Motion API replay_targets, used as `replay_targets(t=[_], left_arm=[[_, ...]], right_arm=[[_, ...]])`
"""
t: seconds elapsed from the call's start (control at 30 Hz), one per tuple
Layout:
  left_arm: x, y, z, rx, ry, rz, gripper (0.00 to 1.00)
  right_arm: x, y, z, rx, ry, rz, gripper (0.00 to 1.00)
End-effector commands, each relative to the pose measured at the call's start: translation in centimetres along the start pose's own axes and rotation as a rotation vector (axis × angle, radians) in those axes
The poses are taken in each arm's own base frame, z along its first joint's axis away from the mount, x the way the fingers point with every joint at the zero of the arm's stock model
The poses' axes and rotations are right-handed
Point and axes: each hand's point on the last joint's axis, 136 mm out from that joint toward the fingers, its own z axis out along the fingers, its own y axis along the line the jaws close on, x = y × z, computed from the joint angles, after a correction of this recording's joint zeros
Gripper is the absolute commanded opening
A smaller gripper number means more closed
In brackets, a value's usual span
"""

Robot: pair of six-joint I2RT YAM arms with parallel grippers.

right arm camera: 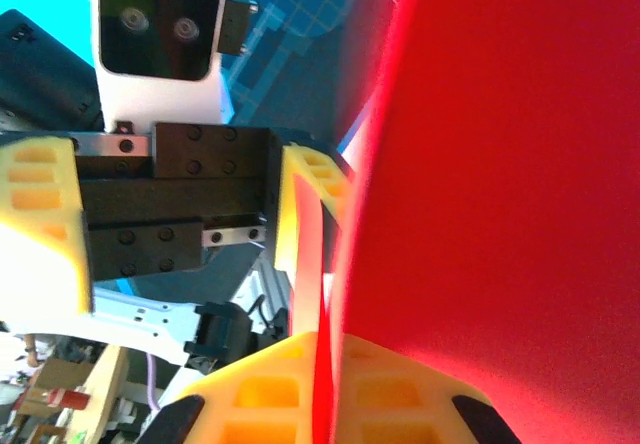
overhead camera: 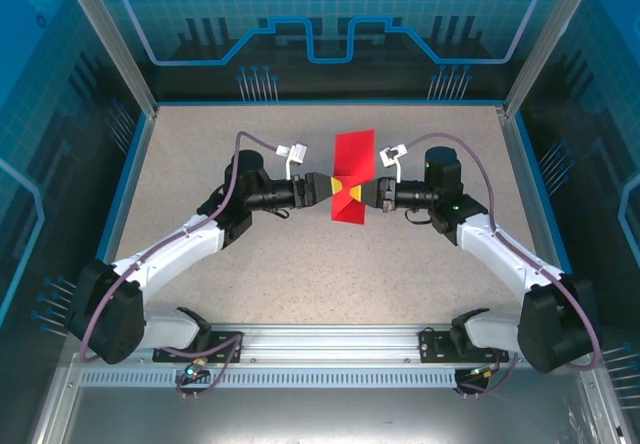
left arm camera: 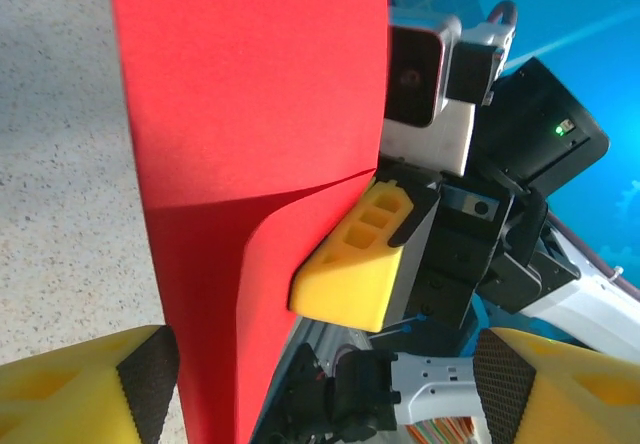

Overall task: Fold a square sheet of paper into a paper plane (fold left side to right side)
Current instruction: Turn over the paper at the center of the table.

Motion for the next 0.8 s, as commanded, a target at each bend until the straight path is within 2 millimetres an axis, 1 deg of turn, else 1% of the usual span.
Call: replay_targets(t=[0.0, 0.1, 0.2, 0.33, 0.43, 0.53, 0.57, 0.7, 0.77], left_arm=[[0.1, -1.6, -0.1, 0.044, 0.012, 0.011, 0.80], [0.2, -1.8, 0.2, 0.056, 0.019, 0.011, 0.80], [0.3, -2.4, 0.5, 0.075, 0.026, 0.020, 0.75], [0.3, -2.4, 0.5, 0.064, 0.018, 0.026, 0.72], [0.2, -3.1, 0.5, 0.093, 0.011, 0.034, 0.68], [0.2, -3.8, 0.5, 0.112, 0.005, 0.048, 0.57], [0.1, -4.0, 0.4, 0.111, -0.004, 0.055, 0.52], [0.0, -3.7, -0.2, 0.072, -0.029, 0.063, 0.37], [0.0, -3.7, -0.4, 0.066, -0.037, 0.067, 0.32]], right_arm=[[-1.3, 3.6, -0.4, -0.079, -0.018, -0.058, 0.05], [-1.2, 4.3, -0.5, -0.093, -0.021, -0.067, 0.06], [-1.2, 4.9, -0.3, -0.109, -0.016, -0.065, 0.06], [-1.1, 5.0, -0.5, -0.090, -0.017, -0.070, 0.06], [-1.2, 5.2, -0.6, -0.098, -0.025, -0.074, 0.07], [-1.2, 4.9, -0.5, -0.092, -0.022, -0.057, 0.07], [-1.1, 4.8, -0.4, -0.088, -0.021, -0.054, 0.07], [-1.0, 4.5, -0.5, -0.072, -0.023, -0.051, 0.09], [-1.0, 4.3, -0.5, -0.064, -0.025, -0.047, 0.10]])
